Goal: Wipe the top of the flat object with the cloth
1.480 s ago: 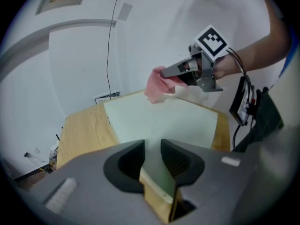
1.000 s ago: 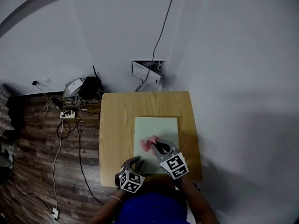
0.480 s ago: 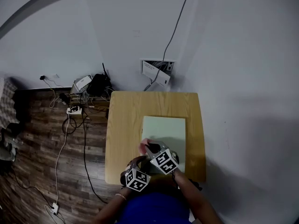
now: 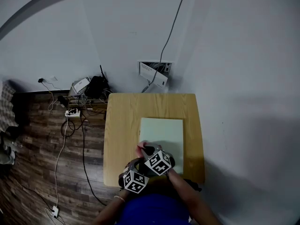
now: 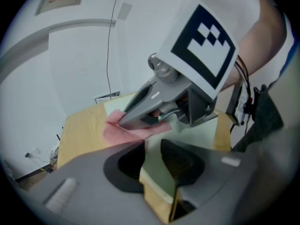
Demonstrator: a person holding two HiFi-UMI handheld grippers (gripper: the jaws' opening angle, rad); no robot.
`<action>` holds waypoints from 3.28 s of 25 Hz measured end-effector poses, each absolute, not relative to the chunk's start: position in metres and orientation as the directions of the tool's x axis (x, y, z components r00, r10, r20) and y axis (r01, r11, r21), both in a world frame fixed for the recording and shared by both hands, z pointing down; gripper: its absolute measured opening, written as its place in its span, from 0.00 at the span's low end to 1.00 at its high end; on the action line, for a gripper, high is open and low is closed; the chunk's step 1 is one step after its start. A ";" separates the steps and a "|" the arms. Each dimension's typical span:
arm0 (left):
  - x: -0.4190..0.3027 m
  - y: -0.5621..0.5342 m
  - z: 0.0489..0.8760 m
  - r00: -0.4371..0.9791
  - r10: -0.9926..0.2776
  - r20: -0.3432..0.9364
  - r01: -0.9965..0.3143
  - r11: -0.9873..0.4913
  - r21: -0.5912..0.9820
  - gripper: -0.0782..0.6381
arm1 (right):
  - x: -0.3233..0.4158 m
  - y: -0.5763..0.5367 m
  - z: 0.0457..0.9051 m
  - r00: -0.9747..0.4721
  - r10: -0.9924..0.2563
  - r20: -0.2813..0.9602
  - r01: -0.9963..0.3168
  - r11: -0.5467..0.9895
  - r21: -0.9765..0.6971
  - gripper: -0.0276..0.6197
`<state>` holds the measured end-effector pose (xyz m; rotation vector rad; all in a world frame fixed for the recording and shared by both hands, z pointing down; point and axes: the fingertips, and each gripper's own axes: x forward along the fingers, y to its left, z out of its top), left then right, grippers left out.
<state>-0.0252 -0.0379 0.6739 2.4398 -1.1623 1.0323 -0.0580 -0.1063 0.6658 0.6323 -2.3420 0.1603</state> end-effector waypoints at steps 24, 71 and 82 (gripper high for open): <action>-0.023 -0.038 0.674 0.422 -0.583 0.694 -0.754 -0.651 -0.088 0.26 | -0.005 -0.108 0.671 -0.594 -0.421 0.686 -0.521 0.851 0.071 0.07; -0.022 -0.039 0.673 0.437 -0.587 0.682 -0.747 -0.659 -0.089 0.26 | 0.126 -0.108 0.676 -0.484 -0.508 0.712 -0.700 0.713 0.033 0.07; -0.021 -0.039 0.673 0.444 -0.583 0.680 -0.743 -0.664 -0.084 0.26 | 0.130 -0.108 0.674 -0.448 -0.533 0.718 -0.724 0.687 0.059 0.07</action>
